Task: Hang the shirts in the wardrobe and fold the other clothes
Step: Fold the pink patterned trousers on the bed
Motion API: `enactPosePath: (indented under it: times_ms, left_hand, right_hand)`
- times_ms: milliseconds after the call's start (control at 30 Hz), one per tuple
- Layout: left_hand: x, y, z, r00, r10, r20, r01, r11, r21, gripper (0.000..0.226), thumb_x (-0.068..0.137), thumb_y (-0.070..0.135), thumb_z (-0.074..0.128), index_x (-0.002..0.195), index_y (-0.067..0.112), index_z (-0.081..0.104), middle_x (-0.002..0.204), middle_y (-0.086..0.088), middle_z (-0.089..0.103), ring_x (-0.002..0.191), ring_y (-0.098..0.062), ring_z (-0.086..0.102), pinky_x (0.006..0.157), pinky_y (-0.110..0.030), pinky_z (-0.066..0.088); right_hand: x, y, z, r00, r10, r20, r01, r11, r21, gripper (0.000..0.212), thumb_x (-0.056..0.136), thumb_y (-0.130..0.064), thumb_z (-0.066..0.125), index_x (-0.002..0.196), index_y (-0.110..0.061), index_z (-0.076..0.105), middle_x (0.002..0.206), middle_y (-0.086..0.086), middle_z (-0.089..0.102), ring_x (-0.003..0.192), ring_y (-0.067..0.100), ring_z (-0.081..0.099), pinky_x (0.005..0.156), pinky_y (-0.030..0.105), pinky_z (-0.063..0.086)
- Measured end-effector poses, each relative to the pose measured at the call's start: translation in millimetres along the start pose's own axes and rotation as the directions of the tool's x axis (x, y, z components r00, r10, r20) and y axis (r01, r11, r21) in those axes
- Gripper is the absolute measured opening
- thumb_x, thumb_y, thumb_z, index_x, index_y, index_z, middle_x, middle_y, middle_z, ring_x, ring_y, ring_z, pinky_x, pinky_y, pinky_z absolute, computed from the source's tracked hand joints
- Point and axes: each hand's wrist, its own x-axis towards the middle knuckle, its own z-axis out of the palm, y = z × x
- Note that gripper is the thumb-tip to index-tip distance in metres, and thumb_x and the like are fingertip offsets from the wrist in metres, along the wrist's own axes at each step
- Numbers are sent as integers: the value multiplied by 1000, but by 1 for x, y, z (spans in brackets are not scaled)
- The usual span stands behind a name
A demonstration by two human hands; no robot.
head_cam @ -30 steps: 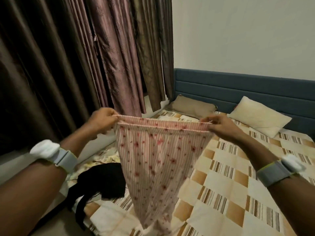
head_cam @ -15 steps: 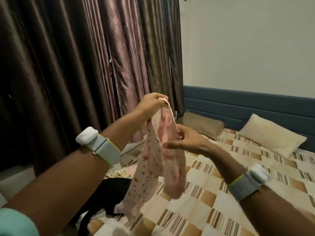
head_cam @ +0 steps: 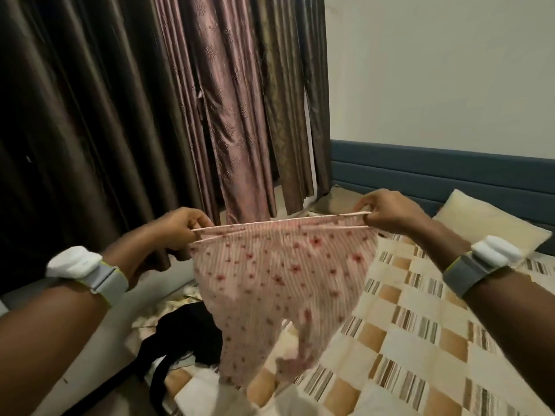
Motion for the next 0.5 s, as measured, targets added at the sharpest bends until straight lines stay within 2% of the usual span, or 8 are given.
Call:
enactPosePath:
  times_ms: [67,167,233,267,333,400,433,500]
  left_hand:
    - [-4,0,-8,984,-11,180,21,998,-53,14,92,26,76,105,30,74,101,-5,76,90,-26,73,72,-36,62]
    - [-5,12,-22,938,125,323,-83,986,-141,18,92,24,76,110,22,76,108,-8,77,103,-30,74,95,-52,60]
    - [-8,18,-29,903,212,373,-126,962,-243,19,96,17,70,115,13,74,114,-13,75,109,-31,72,100,-50,57]
    - [-10,19,-31,893,248,375,-126,938,-323,21,96,17,69,116,9,73,116,-16,74,109,-31,71,100,-46,57]
    - [-14,19,-28,901,284,327,-77,848,-525,33,88,27,78,114,8,75,119,-22,71,103,-28,71,93,-40,58]
    - [-14,24,-20,924,279,261,-29,731,-681,60,63,50,93,110,16,79,113,-19,74,93,-23,72,85,-37,58]
    - [-12,26,-15,934,275,227,-31,697,-717,67,51,61,94,103,21,82,105,-13,76,89,-21,73,83,-37,57]
    - [-12,39,-6,956,247,158,-46,657,-752,73,43,80,87,87,22,81,90,-6,77,79,-19,74,78,-38,57]
  right_hand:
    - [5,10,-5,992,-28,124,19,997,70,15,85,-40,80,99,-35,78,101,-12,75,90,13,71,82,43,62]
    - [6,12,-12,955,-128,267,81,980,181,11,91,-24,76,100,-28,82,95,-4,78,91,23,74,81,41,63]
    - [1,15,-18,922,-211,325,79,924,375,13,97,-14,69,98,-15,82,92,8,78,90,30,74,75,33,62]
    - [-3,20,-21,909,-250,334,66,877,477,16,99,-11,65,101,-7,81,95,15,76,91,32,74,77,31,61]
    - [-11,32,-22,900,-293,322,13,757,653,23,101,-12,59,108,2,76,104,28,70,95,40,69,82,36,59]
    - [-18,41,-20,906,-307,292,-31,640,768,32,101,-24,61,114,3,73,109,34,64,98,43,62,86,40,56]
    - [-22,42,-17,910,-308,279,-31,620,784,44,98,-37,65,118,2,70,114,35,62,101,43,61,88,42,55]
    - [-30,41,-15,916,-280,288,-52,628,776,81,77,-69,74,124,-4,66,118,28,65,106,37,67,89,42,57]
